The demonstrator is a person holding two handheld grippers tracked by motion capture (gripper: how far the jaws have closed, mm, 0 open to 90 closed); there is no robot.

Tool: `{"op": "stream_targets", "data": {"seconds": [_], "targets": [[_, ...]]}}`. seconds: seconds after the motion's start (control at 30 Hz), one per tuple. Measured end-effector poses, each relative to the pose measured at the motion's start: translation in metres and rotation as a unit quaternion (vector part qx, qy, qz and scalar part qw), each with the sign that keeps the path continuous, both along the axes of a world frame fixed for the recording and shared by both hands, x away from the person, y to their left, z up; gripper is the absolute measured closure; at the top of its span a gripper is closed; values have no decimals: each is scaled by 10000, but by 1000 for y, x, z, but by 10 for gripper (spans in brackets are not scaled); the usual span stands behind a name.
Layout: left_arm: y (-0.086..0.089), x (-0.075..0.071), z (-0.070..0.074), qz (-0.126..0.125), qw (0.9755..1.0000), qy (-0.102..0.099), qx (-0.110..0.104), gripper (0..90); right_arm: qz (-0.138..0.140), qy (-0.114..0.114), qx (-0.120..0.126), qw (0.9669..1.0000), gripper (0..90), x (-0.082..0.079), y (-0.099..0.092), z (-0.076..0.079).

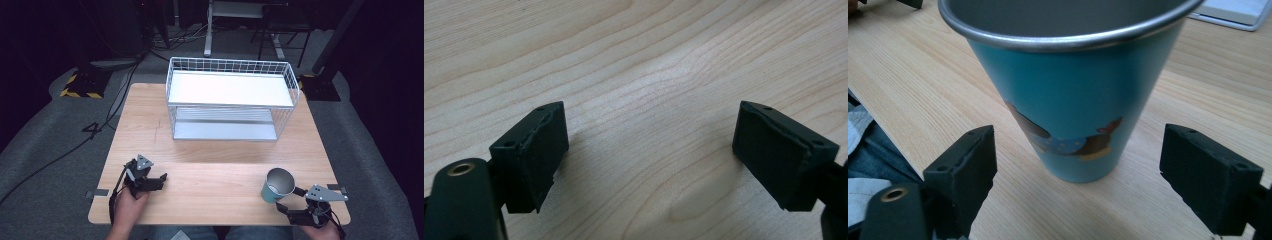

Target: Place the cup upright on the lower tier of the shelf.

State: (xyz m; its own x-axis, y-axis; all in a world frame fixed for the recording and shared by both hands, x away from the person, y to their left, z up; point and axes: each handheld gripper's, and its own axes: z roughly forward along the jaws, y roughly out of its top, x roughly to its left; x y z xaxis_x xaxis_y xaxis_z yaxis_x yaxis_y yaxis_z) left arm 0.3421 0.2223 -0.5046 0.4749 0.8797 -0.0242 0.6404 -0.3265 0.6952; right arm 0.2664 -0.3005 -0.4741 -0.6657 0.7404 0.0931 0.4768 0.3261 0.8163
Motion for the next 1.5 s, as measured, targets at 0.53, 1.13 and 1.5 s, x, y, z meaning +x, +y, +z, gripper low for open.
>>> {"op": "stream_targets", "data": {"seconds": [0.53,1.13,1.5], "targets": [[-3,-3,0,63,10000,2,13,155,-229,-253,70,9994,153,13,20,-9],[-3,-3,0,54,10000,12,14,150,-265,-435,396,9979,189,15,24,-15],[-3,-3,0,52,10000,14,13,150,-317,-532,410,9972,193,15,23,-9]]}}
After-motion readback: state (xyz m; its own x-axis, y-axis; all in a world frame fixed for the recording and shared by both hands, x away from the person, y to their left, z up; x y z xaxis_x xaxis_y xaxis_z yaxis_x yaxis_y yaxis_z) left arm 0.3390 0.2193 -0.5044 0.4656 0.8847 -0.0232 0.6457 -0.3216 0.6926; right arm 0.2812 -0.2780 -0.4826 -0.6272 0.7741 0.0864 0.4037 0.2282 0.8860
